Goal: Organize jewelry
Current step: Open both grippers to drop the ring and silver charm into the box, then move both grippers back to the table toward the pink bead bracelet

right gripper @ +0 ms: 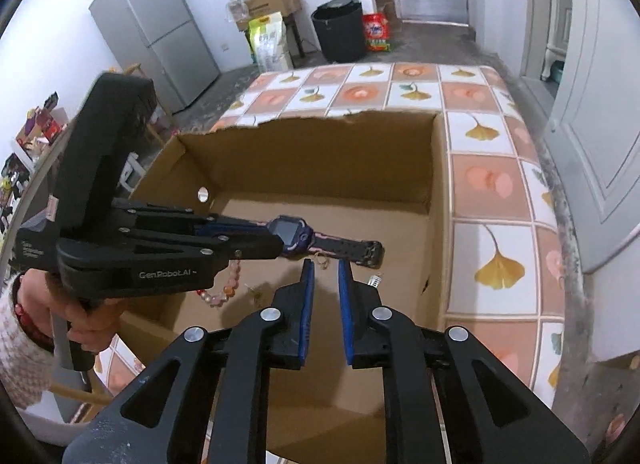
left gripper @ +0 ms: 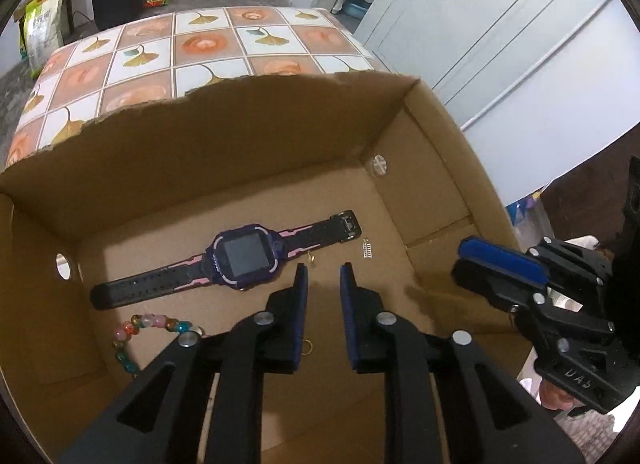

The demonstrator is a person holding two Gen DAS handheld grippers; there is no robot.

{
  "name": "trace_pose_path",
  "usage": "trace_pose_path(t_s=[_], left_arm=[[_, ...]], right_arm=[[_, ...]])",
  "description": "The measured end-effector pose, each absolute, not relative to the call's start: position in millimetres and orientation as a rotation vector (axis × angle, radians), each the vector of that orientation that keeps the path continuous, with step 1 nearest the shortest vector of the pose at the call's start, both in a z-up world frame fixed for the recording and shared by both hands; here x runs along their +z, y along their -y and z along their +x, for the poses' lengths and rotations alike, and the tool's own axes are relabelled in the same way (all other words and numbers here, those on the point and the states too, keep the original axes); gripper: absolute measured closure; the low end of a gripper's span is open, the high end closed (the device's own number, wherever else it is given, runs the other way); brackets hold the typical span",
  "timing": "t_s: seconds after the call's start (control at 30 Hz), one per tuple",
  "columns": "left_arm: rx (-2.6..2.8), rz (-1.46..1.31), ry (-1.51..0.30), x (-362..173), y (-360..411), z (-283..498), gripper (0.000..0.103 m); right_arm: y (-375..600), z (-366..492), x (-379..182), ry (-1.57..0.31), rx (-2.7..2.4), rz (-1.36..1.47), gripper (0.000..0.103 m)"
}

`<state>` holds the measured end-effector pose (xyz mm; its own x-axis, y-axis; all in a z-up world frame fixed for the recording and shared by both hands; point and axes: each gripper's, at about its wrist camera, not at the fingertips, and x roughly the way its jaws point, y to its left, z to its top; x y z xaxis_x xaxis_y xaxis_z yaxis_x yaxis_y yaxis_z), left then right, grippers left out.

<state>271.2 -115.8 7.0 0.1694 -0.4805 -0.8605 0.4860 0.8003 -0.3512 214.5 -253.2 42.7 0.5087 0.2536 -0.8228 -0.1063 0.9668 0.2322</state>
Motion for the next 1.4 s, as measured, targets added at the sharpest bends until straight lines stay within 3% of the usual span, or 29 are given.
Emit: trace_pose_path(t_s=[0.3, 0.63, 0.93, 1.13, 1.4], left_arm=[[-0.7, -0.051, -1.08, 41, 90, 245, 0.084], [-0.571, -0.071, -0.799, 87, -11, 144, 0.056], [-0.432, -0.076, -0.882, 28, -57, 92, 0.04], [-0.363, 0.058, -0.937, -21, -58, 63, 0.039], [-0.397, 0.139, -0.956, -54, -48, 45, 0.039]], right_arm=[[267, 181, 78, -0.899, 0.22, 0.23, 0.084], [245, 97, 111, -0.765, 0.273, 0.237, 0.075], [181, 67, 54, -0.914, 0.321, 0.193, 0.072], [134, 74, 4, -1.011, 0.334, 0.094, 0.072], [102, 96, -18, -1.021, 0.351, -0.018, 0.072]])
